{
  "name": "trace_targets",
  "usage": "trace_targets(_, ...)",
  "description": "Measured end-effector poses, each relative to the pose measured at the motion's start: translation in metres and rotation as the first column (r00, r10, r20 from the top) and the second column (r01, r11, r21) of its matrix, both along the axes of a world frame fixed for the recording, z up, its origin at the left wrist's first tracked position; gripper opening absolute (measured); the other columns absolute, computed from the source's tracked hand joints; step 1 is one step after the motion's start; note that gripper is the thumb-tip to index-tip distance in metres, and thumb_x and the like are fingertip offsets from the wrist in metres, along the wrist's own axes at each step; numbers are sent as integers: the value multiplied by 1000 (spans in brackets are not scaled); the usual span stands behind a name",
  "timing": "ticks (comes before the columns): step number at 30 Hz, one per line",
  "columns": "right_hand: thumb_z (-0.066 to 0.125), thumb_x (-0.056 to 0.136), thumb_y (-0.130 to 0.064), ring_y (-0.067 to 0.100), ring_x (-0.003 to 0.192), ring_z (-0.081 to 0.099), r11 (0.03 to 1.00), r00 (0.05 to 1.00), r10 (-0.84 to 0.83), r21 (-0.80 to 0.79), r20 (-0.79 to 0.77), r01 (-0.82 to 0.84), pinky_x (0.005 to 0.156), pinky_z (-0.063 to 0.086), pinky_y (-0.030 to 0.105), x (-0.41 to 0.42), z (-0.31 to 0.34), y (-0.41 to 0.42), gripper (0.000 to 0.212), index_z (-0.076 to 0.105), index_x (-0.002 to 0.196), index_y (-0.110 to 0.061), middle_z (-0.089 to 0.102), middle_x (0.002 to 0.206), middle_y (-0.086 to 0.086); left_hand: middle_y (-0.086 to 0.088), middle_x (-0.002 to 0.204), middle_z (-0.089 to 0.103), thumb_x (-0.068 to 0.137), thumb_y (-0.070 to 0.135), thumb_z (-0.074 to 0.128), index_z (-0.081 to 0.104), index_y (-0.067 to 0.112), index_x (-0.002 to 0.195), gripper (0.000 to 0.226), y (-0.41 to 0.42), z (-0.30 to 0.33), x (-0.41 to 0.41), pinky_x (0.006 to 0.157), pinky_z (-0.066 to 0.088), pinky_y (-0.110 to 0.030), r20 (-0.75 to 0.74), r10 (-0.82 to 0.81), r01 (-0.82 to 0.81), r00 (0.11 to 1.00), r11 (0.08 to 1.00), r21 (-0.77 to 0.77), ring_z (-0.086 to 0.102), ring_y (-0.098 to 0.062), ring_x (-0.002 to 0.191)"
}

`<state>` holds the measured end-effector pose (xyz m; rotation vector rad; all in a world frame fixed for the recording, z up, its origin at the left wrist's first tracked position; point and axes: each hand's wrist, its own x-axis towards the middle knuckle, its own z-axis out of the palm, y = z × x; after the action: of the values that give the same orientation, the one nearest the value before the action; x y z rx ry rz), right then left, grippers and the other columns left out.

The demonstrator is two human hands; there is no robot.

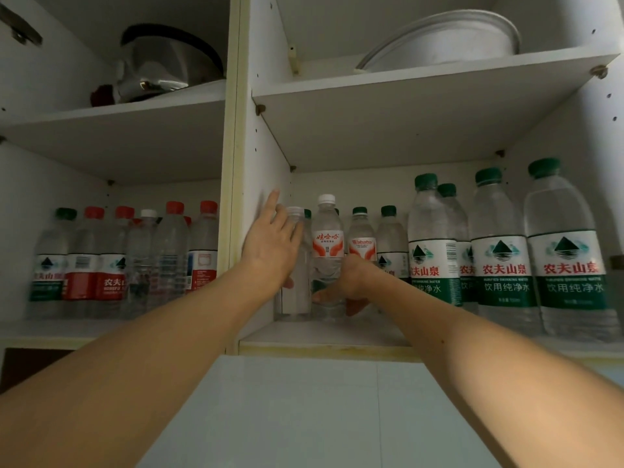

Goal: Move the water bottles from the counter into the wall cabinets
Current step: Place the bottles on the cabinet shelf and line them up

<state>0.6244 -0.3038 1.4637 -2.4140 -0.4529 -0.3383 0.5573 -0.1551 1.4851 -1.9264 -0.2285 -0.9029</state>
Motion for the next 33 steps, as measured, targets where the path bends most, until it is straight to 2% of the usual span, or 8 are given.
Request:
trace_targets(6, 77, 87, -32, 28, 98, 67, 997, 997, 73, -8, 10, -73, 78, 63, 41, -20, -11, -9, 46, 58, 127, -18, 64, 116, 10, -18, 157, 36, 82, 72, 61, 27, 5, 155, 105, 0, 3, -8, 119, -7, -66, 9, -70, 70, 998, 998, -2, 25, -41, 147)
trace_targets(11, 71, 91, -29, 18, 82, 67, 998, 968, 53, -34, 246, -46, 64, 59, 27, -54, -13, -29, 16, 63, 103, -22, 67, 98, 1, -10, 141, 56, 88, 48, 68, 50, 14, 140, 64, -1, 6, -24, 121, 19, -55, 117, -398, 409, 910, 907, -94, 47, -31, 133)
trace_targets(15, 63, 94, -22, 14, 79, 65, 998, 850, -48, 54, 524, 23, 65, 56, 25, -88, -17, -62, 6, 65, 96, -17, 68, 91, -3, -5, 131, 59, 90, 50, 65, 52, 17, 135, 58, -5, 8, -32, 104, 42, -42, 262, -645, 695, 718, 650, -306, 52, -25, 122)
trace_targets(19, 59, 93, -10, 15, 91, 60, 984, 641, -168, 169, 749, 60, 80, 53, 29, -111, -25, -100, 16, 64, 107, -14, 63, 98, -5, -5, 140, 53, 90, 50, 67, 43, 19, 145, 68, -27, 5, -37, 103, 42, -41, 393, -754, 808, 527, 301, -506, 48, -24, 129)
trace_targets(23, 61, 87, -2, 20, 113, 51, 937, 489, -350, 299, 799, 181, 88, 46, 31, -125, -31, -136, 38, 58, 124, -9, 56, 120, 2, -1, 147, 49, 88, 55, 66, 39, 21, 148, 75, -61, -1, -40, 110, 38, -45, 419, -810, 806, 410, 107, -582, 45, -22, 135)
trace_targets(26, 63, 86, 0, 22, 123, 44, 910, 511, -414, 358, 753, 209, 92, 35, 25, -127, -37, -157, 50, 52, 133, -11, 48, 132, 5, 0, 148, 47, 85, 58, 67, 34, 21, 151, 83, -90, -6, -39, 109, 43, -48, 437, -828, 769, 351, -11, -639, 46, -20, 134)
trace_targets(31, 65, 90, -5, 23, 120, 51, 896, 601, -437, 387, 669, 220, 100, 47, 38, -126, -51, -173, 56, 45, 141, -14, 45, 137, 5, -4, 159, 36, 81, 55, 75, 20, 23, 157, 99, -134, -19, -30, 112, 40, -53, 478, -821, 637, 312, -193, -746, 41, -27, 141)
trace_targets(33, 66, 90, -5, 23, 119, 52, 901, 607, -426, 374, 671, 220, 97, 46, 33, -125, -57, -174, 58, 44, 142, -13, 47, 135, 5, -5, 163, 30, 80, 53, 78, 10, 24, 159, 108, -145, -24, -23, 115, 36, -51, 499, -812, 568, 303, -266, -779, 35, -27, 145)
